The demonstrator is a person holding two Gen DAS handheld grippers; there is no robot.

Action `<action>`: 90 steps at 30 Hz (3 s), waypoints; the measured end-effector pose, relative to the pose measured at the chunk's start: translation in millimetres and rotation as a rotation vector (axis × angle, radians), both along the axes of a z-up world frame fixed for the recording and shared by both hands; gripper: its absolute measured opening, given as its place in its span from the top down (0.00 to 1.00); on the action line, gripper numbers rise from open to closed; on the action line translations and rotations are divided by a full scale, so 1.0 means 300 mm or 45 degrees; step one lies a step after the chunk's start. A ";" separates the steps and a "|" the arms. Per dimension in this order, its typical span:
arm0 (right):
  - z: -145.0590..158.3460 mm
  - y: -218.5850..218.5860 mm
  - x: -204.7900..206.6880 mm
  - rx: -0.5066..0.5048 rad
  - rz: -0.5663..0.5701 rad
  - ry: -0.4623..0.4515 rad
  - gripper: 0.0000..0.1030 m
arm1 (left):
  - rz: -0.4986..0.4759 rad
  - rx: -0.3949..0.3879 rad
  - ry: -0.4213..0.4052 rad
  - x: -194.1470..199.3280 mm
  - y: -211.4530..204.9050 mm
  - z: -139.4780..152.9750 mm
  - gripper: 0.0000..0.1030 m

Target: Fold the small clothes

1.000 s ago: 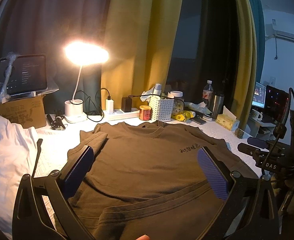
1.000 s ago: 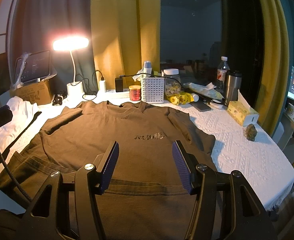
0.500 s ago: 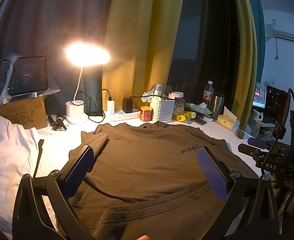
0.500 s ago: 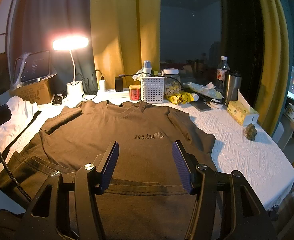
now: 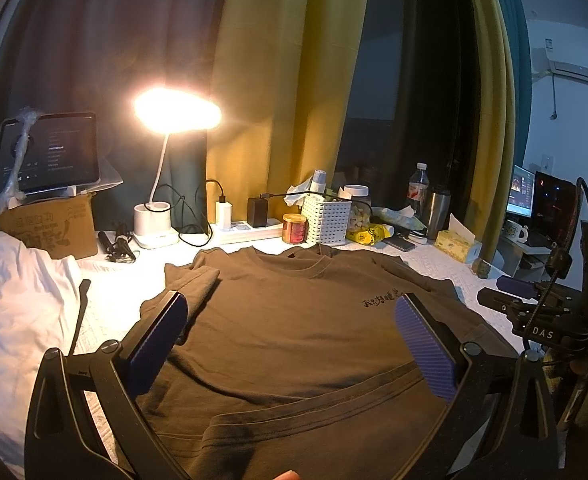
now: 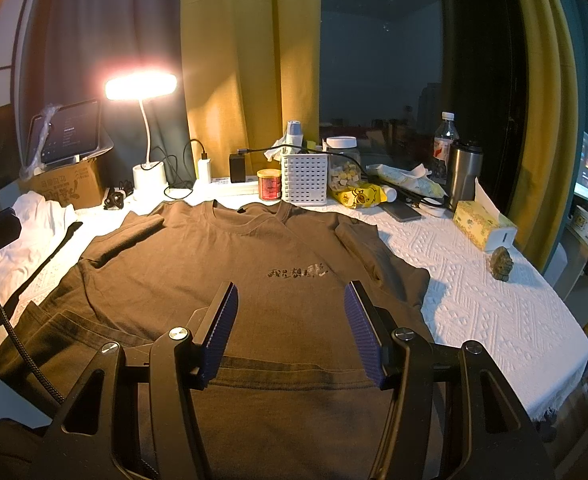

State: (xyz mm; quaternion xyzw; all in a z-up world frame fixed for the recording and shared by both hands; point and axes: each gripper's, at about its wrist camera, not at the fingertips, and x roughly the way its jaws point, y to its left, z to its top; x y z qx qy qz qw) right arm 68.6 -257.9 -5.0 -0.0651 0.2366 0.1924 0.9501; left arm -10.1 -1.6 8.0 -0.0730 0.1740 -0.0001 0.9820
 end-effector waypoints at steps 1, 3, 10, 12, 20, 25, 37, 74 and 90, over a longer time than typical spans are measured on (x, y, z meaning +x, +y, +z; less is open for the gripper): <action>-0.001 0.002 0.002 -0.001 0.000 0.001 0.43 | 0.001 0.001 0.001 0.000 0.000 0.000 0.01; -0.001 0.002 0.001 -0.002 -0.001 0.000 0.43 | 0.000 0.000 0.000 -0.001 0.000 -0.001 0.01; 0.002 -0.003 0.002 0.003 -0.005 0.001 0.43 | -0.001 0.001 -0.001 -0.002 -0.001 -0.002 0.01; 0.003 -0.002 0.001 0.001 -0.004 0.001 0.43 | -0.002 0.001 0.000 -0.002 -0.002 -0.002 0.01; 0.000 0.003 0.001 0.000 -0.007 -0.001 0.43 | -0.003 -0.043 0.012 0.013 0.018 -0.002 0.01; -0.005 -0.013 0.020 0.005 -0.017 0.015 0.43 | -0.013 -0.045 0.016 0.032 -0.001 -0.009 0.01; -0.039 -0.039 0.151 0.009 -0.051 0.089 0.43 | -0.029 0.018 0.096 0.146 -0.023 -0.055 0.01; -0.222 -0.302 0.709 0.014 -0.220 0.430 0.43 | 0.082 0.001 0.316 0.507 -0.036 -0.092 0.01; -0.271 -0.252 0.791 -0.037 -0.086 0.555 0.91 | 0.079 -0.017 0.385 0.589 0.006 -0.133 0.01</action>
